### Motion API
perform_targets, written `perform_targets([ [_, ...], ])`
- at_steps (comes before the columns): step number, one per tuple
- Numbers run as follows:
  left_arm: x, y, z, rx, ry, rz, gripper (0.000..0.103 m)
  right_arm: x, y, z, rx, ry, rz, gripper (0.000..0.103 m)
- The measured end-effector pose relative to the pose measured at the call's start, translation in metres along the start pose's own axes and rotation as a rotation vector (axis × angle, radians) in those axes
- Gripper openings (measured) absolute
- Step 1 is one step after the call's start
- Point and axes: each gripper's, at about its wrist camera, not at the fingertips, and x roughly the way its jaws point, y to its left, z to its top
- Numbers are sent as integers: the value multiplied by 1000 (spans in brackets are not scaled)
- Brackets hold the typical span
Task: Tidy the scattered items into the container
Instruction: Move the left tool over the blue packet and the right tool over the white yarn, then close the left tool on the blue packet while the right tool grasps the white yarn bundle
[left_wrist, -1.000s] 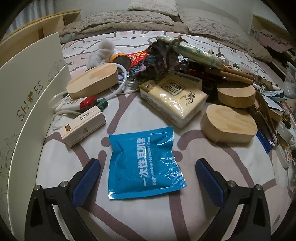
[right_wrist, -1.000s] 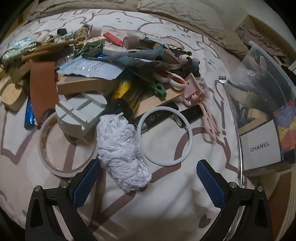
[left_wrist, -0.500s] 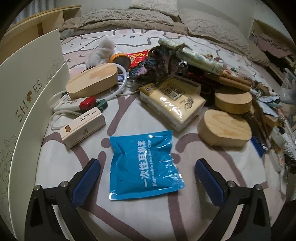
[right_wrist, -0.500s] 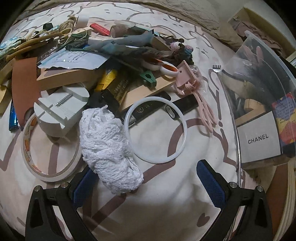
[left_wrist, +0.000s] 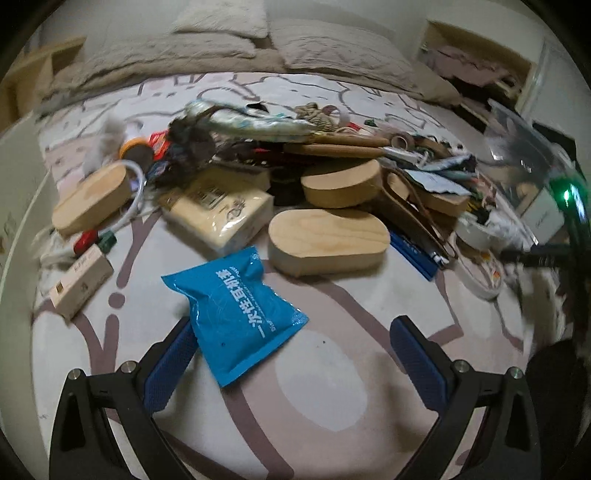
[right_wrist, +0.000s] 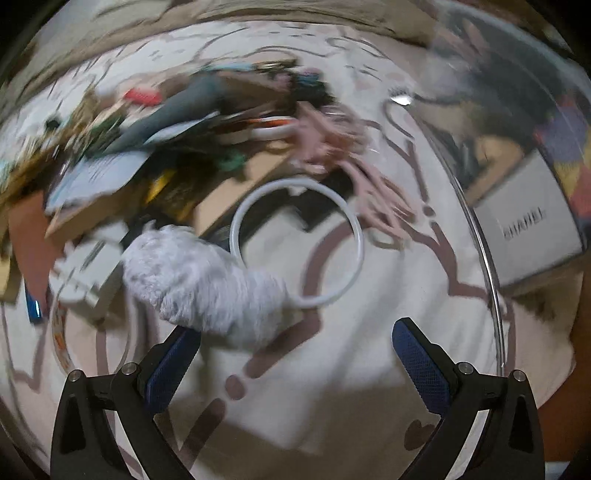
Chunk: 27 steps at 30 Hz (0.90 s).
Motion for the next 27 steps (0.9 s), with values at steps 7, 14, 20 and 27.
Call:
perform_targets([
  [7,4,21,2,-92,9,79,103,-9,-42,-2,250,-73,159,103],
  [14,7,33,1,-160,15,81,103,-16,-15,5,141,-130,285,103],
  [20,14,26,11,-159,-14,112,103,-24,19,8,-18,-181,299,103],
  [27,25,26,7,-86,59,233,103,-22,23,5,-39,-181,298,103],
])
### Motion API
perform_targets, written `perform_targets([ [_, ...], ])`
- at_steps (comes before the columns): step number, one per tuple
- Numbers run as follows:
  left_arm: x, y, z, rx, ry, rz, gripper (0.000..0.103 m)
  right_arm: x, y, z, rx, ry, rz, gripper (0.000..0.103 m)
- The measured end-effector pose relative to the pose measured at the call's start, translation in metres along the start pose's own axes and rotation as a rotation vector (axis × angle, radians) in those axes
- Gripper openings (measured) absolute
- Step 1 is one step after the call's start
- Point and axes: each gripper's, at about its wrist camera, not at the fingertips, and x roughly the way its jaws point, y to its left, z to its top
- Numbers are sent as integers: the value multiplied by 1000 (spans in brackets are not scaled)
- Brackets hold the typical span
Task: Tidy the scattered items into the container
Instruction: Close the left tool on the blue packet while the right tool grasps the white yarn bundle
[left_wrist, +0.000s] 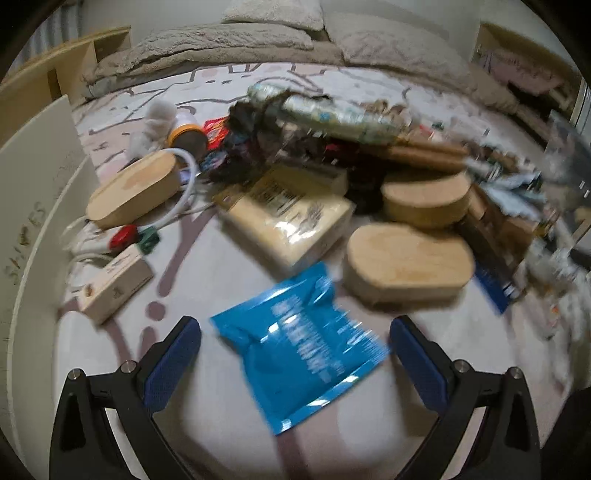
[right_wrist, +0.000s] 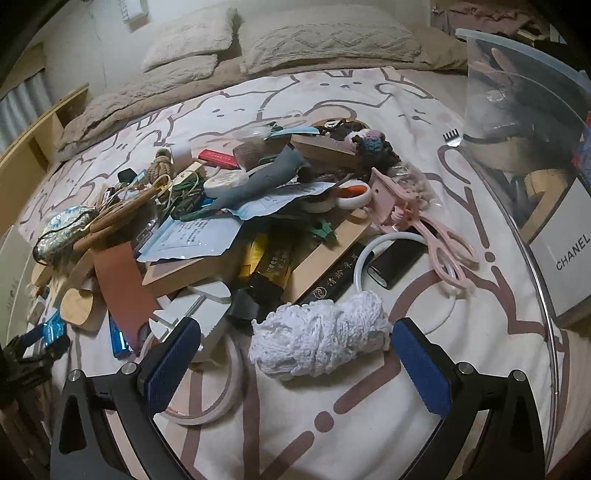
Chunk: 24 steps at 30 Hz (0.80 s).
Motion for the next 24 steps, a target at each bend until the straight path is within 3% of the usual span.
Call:
perform_targets([
  [7,-11,33,-4,-49,14,62,103,-1,-10,-1,71,-37,60,103],
  [10,-18,41,-3,-77,-7,49,103,-5,-12,-1,90,-88,73,103],
  [15,-16,42,-2,-100,-26,-12,103,-1,-7,1,68,-80,18,103],
  [24,0,41,3,-75,-8,-10,103,16,4,0,-37,27,-116,103],
])
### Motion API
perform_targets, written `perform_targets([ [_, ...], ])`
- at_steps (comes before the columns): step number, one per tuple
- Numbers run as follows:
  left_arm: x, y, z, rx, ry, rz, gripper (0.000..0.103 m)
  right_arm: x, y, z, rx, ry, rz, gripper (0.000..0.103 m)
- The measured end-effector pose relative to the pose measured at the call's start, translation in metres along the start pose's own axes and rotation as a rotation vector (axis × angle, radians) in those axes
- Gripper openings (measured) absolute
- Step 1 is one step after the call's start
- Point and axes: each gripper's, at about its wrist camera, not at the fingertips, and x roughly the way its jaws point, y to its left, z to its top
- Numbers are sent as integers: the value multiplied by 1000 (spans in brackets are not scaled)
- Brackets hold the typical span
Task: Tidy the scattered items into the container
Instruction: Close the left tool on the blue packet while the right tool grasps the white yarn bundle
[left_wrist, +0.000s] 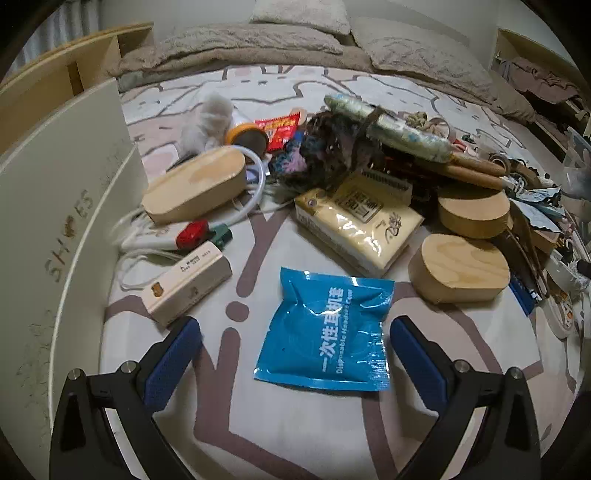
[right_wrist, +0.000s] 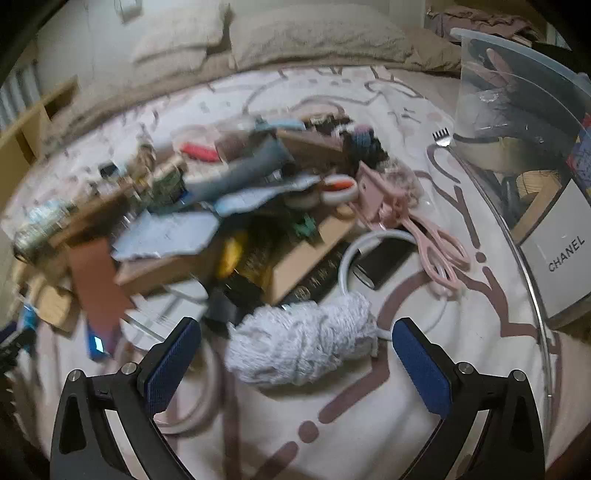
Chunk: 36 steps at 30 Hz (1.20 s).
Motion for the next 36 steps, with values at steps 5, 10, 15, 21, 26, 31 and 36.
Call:
perform_targets([
  [5,5,1,-2,19,20,13,103,3,0,-1,-10,8,-77,103],
  [10,7,0,-3,9,38,5,103,11,2,-2,-14,49,-45,82],
  [15,4,3,-1,-19,36,-19,103,5,9,-5,-42,23,-61,77],
  [21,-4,0,0,1,3,-28,65,-5,8,-4,-25,-24,-39,76],
  [26,-7,-3,0,26,-15,-42,58,-13,7,1,-4,-79,-8,76],
  [31,-14,-7,1,41,-41,-53,56,-16,7,1,9,-90,3,76],
  [36,-25,-12,3,64,-74,-44,56,-31,5,4,29,-144,17,76],
])
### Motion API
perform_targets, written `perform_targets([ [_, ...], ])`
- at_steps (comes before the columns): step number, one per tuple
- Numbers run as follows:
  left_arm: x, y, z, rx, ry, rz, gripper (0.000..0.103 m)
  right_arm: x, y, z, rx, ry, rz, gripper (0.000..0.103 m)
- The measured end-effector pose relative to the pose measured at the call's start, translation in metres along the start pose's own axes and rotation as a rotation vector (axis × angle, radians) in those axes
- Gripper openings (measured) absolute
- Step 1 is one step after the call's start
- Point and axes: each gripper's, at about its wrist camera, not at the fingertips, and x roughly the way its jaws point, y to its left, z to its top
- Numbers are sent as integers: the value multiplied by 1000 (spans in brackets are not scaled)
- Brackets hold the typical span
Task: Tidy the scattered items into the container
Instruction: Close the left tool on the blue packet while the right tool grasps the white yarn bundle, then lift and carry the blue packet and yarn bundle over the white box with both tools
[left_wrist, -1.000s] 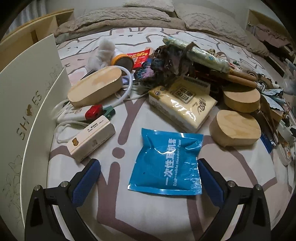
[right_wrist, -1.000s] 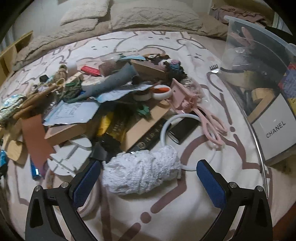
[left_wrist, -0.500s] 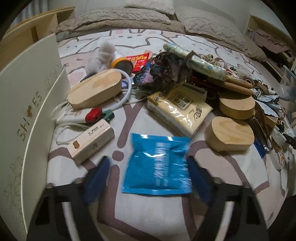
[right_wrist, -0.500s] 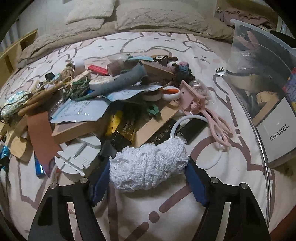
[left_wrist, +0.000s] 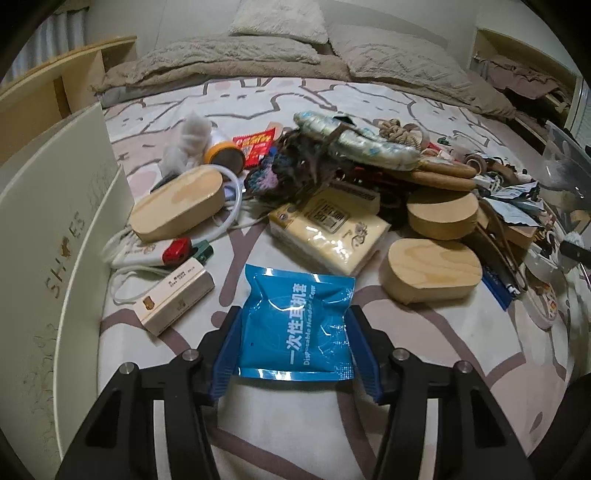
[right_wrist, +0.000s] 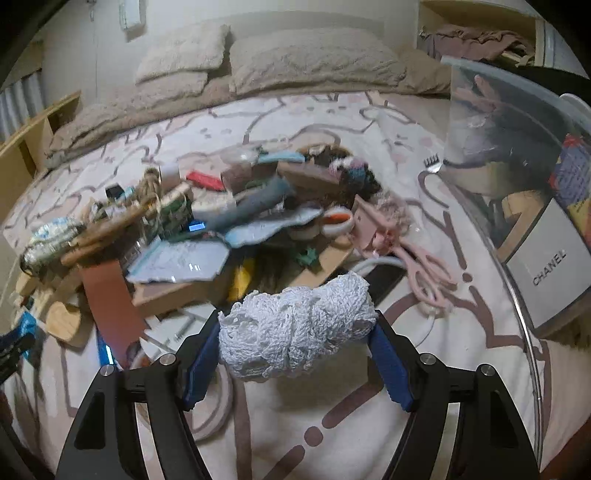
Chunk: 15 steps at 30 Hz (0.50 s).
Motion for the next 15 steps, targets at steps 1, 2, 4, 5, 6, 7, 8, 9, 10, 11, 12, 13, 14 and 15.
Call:
perform_targets([
  [1,-5,-1,1,7,-13,1,56,-5,1,1,2,-16,5,76],
  [2,-9,-2,3,10,-25,1,56,-9,2,2,4,-30,11,76],
  [4,-16,-3,7,12,-46,0,56,-17,5,4,10,-48,25,76],
  [5,-19,-3,8,12,-53,2,56,-22,7,4,12,-55,31,76],
  [6,-24,-3,9,12,-60,7,56,-26,11,5,12,-63,33,76],
  [7,-28,-3,9,11,-67,9,56,-33,15,7,8,-77,36,76],
  [8,-32,-4,8,10,-74,9,56,-38,20,8,2,-91,44,76],
  [9,-37,-3,8,7,-81,8,56,-45,25,10,-3,-105,57,76],
  [10,-41,-3,7,4,-88,8,56,-51,30,12,-8,-119,71,76],
  [11,-44,-3,6,2,-93,8,56,-56,34,13,-14,-131,84,76],
  [12,-49,-3,6,-1,-100,9,56,-63,40,15,-23,-146,97,76],
  [13,-53,-2,5,-4,-107,9,56,-69,45,17,-31,-161,109,76],
  [14,-57,-1,6,-8,-115,9,56,-75,50,18,-40,-174,120,76],
  [15,-62,-1,6,-11,-123,9,56,-81,55,19,-48,-186,133,76],
])
